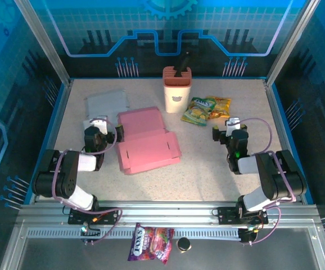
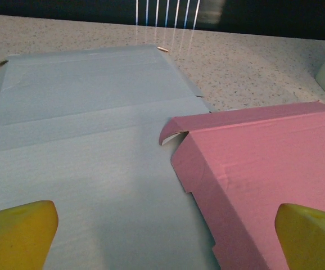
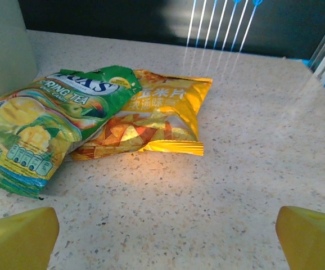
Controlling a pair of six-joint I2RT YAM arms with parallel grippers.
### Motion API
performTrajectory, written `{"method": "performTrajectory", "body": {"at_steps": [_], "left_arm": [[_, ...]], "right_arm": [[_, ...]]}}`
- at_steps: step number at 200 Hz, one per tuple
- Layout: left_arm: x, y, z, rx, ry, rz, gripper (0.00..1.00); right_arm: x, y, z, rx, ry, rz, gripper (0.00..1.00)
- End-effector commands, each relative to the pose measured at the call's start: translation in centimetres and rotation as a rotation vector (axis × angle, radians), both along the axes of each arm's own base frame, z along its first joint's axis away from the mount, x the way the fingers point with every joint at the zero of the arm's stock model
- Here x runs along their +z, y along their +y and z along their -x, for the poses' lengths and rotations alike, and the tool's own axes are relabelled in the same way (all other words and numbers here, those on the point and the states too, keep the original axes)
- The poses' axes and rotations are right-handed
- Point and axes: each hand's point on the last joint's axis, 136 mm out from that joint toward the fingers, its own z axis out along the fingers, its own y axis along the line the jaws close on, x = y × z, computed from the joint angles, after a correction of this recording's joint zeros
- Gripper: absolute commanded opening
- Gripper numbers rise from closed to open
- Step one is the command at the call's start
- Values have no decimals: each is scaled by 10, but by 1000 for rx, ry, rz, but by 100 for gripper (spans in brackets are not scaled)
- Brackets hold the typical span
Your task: Fold the paper box
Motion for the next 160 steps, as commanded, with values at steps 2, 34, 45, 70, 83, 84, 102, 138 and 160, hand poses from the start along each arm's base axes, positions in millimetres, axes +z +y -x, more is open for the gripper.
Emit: {"method": "performTrajectory", "body": {"at_steps": [2, 34, 45, 70, 83, 84, 102, 138, 160], "left_arm": [[40, -12, 1, -5, -38, -105, 99], [107, 6, 17, 282, 69, 145, 99], [110, 36, 33, 516, 109, 300, 99], [88, 20, 23, 378, 257, 689, 99], [74, -5, 25, 318, 426, 694, 99], [72, -7, 26, 313, 439, 692, 99], [50, -28, 45, 276, 617, 567, 99], [18, -35, 76, 168, 818, 417, 95], [10, -43, 69, 84, 872, 381, 88]], "right_arm": [[51, 9, 8, -51, -149, 116, 100], [153, 5, 20, -258, -175, -143, 100], [154, -2, 36, -312, -41, -352, 100], [144, 11, 28, -188, 161, -719, 100], [142, 28, 36, -212, 315, -615, 100], [141, 31, 37, -211, 325, -600, 100], [128, 64, 53, -154, 465, -456, 100], [88, 136, 87, 76, 653, -487, 89], [69, 175, 97, 219, 755, -542, 84]]}}
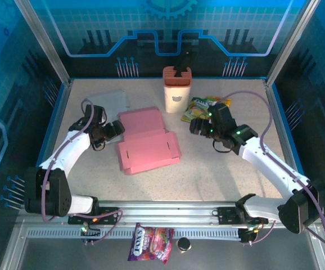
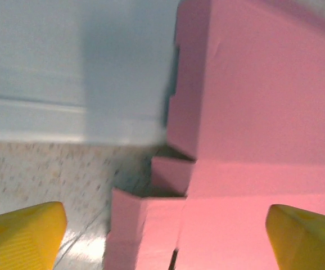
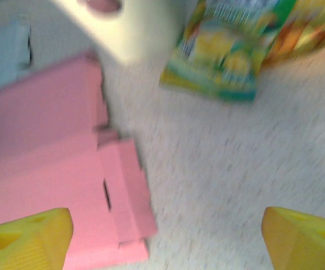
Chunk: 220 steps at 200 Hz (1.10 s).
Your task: Fold the paper box
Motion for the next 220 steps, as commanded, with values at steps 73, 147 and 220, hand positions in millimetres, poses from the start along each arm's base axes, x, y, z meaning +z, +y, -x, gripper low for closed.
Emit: {"method": "performTrajectory", "body": {"at_steps": [73, 147, 220], "left_arm": [[-28, -23, -5, -415, 42, -32, 71], [-63, -43, 1, -534, 118, 43, 66], [-55, -116, 25, -529, 124, 246, 57]], "right_arm": [[-56, 89, 40, 304, 318, -242, 67], [-62, 99, 46, 361, 398, -294, 65], [-68, 54, 43, 269, 393, -316, 65]]}}
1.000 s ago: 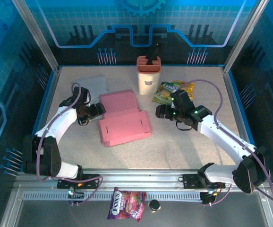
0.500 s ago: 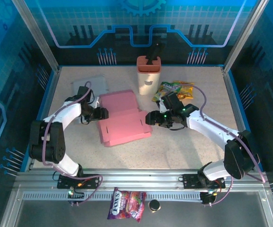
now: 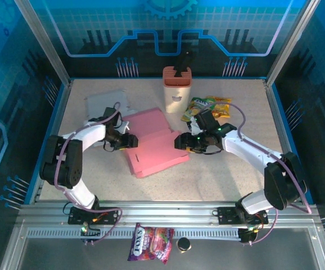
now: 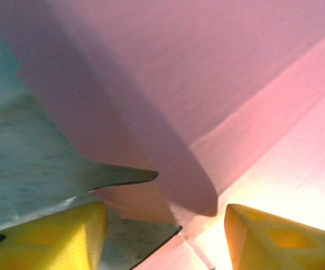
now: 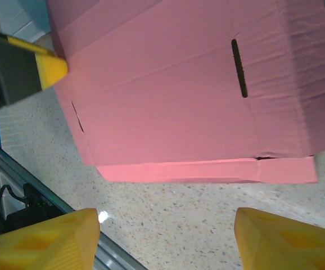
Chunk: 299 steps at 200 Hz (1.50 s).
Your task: Fold the paper box
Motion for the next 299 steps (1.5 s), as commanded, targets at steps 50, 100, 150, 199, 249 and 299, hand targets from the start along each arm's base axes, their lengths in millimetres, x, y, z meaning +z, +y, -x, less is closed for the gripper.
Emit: {"method": "performTrajectory", "body": {"at_steps": [50, 100, 150, 199, 249, 299], "left_arm": [[9, -39, 37, 20, 66, 142, 58], [2, -33, 49, -3, 108, 100, 59], [4, -38, 57, -17, 137, 114, 58], [7, -42, 65, -18, 153, 122, 45], [8, -54, 66, -8, 160, 157, 11], [18, -61, 62, 9, 150, 198, 0]], "right_arm": [[7, -58, 1, -91, -6, -37, 65], [-8, -60, 17, -93, 47, -59, 63], [-9, -60, 22, -93, 56, -70, 62], [-15, -58, 26, -108, 75, -88, 62], [-23, -62, 31, -132, 88, -83, 62], [-29, -68, 42, -165, 99, -75, 61]]}}
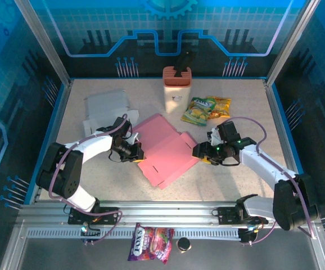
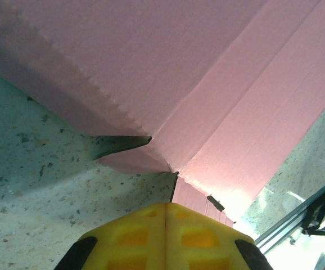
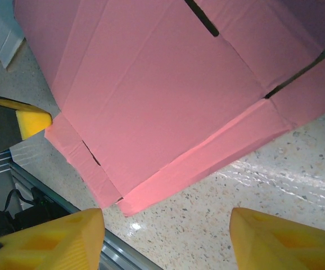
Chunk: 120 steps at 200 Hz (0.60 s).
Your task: Fold the paper box
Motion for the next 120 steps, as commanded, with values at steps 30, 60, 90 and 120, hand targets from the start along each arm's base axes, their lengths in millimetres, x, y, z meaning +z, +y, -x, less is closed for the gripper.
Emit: {"method": "performTrajectory", "body": {"at_steps": [30, 60, 90, 120], "left_arm": [[16, -11, 2, 30, 4, 81, 0], [29, -18, -3, 75, 10, 131, 0], [44, -23, -11, 110, 15, 171, 0], [60, -29, -18, 141, 28, 214, 0]], "right_arm": [[-7, -6, 12, -64, 26, -23, 61], [-12, -7, 17, -102, 52, -41, 65], [-16, -2, 20, -173, 76, -123, 73], [-15, 2, 14, -246, 71, -203, 80]]}}
